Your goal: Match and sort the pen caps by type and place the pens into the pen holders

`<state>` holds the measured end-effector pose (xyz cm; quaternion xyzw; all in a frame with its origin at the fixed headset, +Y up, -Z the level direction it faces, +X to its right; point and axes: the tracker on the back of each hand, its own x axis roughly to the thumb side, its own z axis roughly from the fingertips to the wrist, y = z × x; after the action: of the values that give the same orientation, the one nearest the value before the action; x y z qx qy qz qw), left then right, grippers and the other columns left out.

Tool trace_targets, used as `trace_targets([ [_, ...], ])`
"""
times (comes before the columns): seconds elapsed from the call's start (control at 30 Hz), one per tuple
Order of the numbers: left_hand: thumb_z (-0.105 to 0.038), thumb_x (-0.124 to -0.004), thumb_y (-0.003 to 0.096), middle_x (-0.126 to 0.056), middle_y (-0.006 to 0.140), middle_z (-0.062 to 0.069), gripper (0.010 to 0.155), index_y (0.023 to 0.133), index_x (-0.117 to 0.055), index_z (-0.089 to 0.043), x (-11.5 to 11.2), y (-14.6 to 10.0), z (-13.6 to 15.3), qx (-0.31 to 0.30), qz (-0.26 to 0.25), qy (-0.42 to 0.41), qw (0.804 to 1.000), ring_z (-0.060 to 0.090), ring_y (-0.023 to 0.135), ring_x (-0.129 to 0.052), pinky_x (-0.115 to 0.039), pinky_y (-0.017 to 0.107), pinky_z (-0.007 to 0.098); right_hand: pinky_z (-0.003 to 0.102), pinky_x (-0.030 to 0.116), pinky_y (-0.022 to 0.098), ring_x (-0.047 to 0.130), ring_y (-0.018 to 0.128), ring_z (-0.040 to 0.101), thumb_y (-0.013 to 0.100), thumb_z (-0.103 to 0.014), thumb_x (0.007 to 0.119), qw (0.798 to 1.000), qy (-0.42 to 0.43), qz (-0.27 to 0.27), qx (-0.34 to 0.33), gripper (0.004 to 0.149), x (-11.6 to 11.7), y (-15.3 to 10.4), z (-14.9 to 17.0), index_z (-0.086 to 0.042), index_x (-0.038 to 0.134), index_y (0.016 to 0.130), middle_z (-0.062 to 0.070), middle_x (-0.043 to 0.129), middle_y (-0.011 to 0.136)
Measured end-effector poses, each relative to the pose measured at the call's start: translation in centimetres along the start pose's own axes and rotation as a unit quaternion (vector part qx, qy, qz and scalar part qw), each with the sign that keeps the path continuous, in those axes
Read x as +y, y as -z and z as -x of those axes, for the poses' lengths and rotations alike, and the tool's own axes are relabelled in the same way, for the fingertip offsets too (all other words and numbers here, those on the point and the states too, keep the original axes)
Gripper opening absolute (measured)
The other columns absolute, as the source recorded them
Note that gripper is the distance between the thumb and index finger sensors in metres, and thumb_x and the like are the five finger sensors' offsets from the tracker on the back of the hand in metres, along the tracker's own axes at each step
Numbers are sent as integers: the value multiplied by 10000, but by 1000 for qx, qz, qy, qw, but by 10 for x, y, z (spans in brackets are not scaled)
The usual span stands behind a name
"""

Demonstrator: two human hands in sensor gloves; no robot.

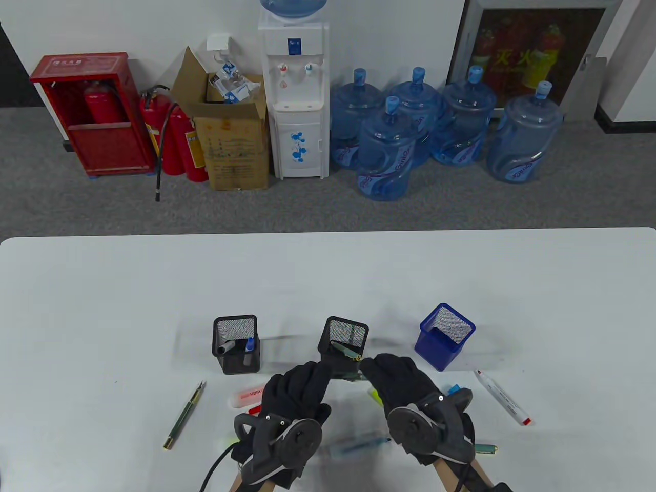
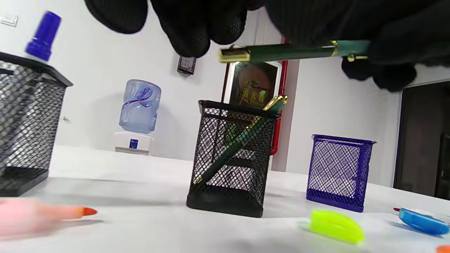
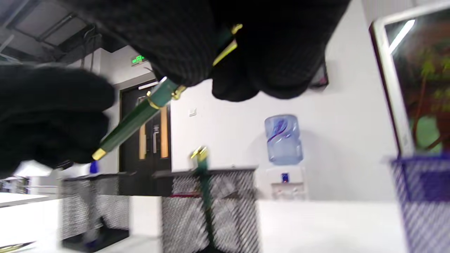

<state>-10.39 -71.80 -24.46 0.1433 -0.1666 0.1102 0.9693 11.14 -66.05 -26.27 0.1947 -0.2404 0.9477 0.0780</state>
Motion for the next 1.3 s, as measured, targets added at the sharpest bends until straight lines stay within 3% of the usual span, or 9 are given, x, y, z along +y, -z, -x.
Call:
trace_targets([
  [0.17,-417,-726,421,-621,1106,0,754,1091,-395,-312,-5,0,4,-2,16,29,999,273,957,-799,-610,750,599,311,961,473,981,682,200,394,-253,828,992,-127,-14,-18,483,-6,35,-11,-276,817,876,0,841,884],
  [0.33,-422,-730,418,-668,1087,-7,736,1086,-439,-318,-10,0,6,0,40,48,998,268,929,-836,-618,744,608,313,967,486,987,698,188,384,-260,837,968,-238,-58,-55,483,21,57,-33,-298,825,865,-22,850,882],
  [0.57,-425,-732,417,-707,1069,-14,715,1079,-481,-326,-16,0,5,-1,58,54,997,262,901,-868,-623,740,612,315,988,491,1012,720,183,391,-276,825,958,-263,-86,-76,468,55,62,-47,-313,840,858,-25,865,887],
  [0.77,-429,-731,416,-707,1071,-14,720,1080,-475,-327,-17,0,6,0,65,61,996,258,901,-869,-620,741,614,344,975,531,993,783,199,404,-350,779,972,-213,-74,-65,534,49,59,-40,-296,752,935,-1,799,991],
  [0.93,-430,-731,416,-715,1067,-17,712,1078,-488,-330,-17,1,5,0,71,69,995,259,895,-877,-620,741,617,371,948,547,986,782,185,414,-374,750,982,-178,-43,-46,515,21,49,-20,-309,757,925,-16,815,982],
  [1.03,-432,-730,414,-720,1064,-19,710,1076,-493,-331,-14,1,5,0,68,76,995,258,894,-879,-620,741,619,381,931,551,996,755,157,402,-405,763,984,-170,-30,-34,502,9,26,2,-321,784,896,-33,848,950],
  [1.13,-431,-729,414,-729,1058,-21,703,1072,-502,-333,-9,2,11,11,54,73,996,256,887,-885,-624,739,617,390,928,544,1019,699,132,399,-428,768,992,-124,-22,-8,463,10,-3,23,-335,827,849,-56,904,883],
  [1.3,-427,-733,415,-745,1051,-19,690,1067,-525,-333,-7,4,18,26,52,65,996,262,879,-893,-623,737,621,424,908,569,1018,711,149,395,-439,776,993,-101,-48,35,457,34,-44,58,-329,845,833,-54,922,866],
])
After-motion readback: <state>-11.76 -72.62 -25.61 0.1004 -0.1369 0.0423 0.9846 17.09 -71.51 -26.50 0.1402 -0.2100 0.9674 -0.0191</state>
